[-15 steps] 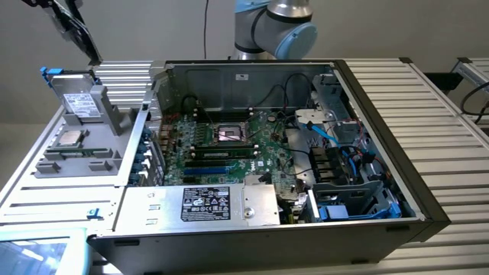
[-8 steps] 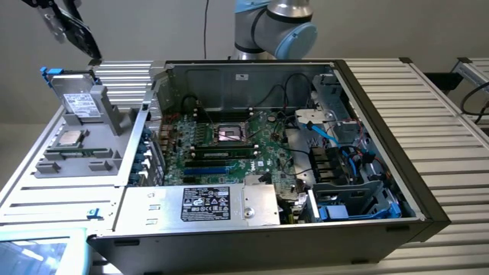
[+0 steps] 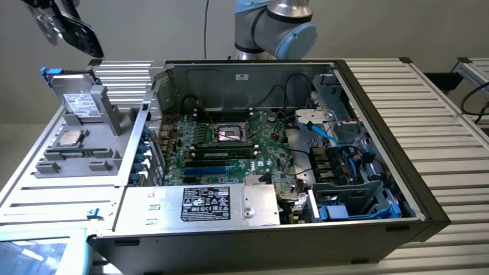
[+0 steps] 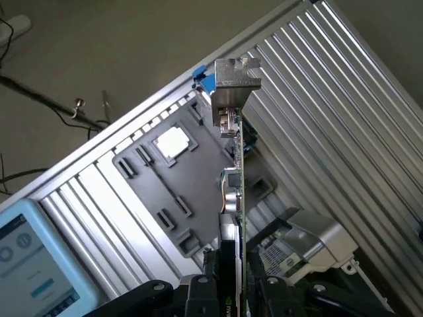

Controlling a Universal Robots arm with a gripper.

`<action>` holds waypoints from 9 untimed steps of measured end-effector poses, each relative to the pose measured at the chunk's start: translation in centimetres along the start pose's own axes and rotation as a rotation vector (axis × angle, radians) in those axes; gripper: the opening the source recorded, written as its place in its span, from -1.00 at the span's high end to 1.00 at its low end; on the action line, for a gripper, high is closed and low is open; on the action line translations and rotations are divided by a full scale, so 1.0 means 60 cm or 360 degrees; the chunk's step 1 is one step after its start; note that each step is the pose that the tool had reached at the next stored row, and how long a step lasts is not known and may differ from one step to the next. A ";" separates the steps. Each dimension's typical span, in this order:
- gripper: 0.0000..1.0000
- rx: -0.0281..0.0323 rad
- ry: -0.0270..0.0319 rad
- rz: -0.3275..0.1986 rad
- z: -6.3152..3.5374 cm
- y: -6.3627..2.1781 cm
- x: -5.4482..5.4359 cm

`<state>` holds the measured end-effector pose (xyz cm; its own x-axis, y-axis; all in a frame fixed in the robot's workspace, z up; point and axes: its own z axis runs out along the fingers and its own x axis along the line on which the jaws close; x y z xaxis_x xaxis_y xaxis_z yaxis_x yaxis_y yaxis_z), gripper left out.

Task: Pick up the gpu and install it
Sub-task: 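Pick up the gpu and move the gpu toward the slot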

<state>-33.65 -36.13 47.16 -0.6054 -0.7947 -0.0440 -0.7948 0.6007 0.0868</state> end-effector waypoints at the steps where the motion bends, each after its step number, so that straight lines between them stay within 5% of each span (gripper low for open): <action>1: 0.44 -0.00009 0.00018 -0.0020 0.000 0.000 0.000; 9: 0.44 -0.00083 0.00165 -0.0188 0.000 0.000 0.000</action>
<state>-33.65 -36.13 47.19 -0.5068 -0.8609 -0.0439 -0.8604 0.5021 0.0868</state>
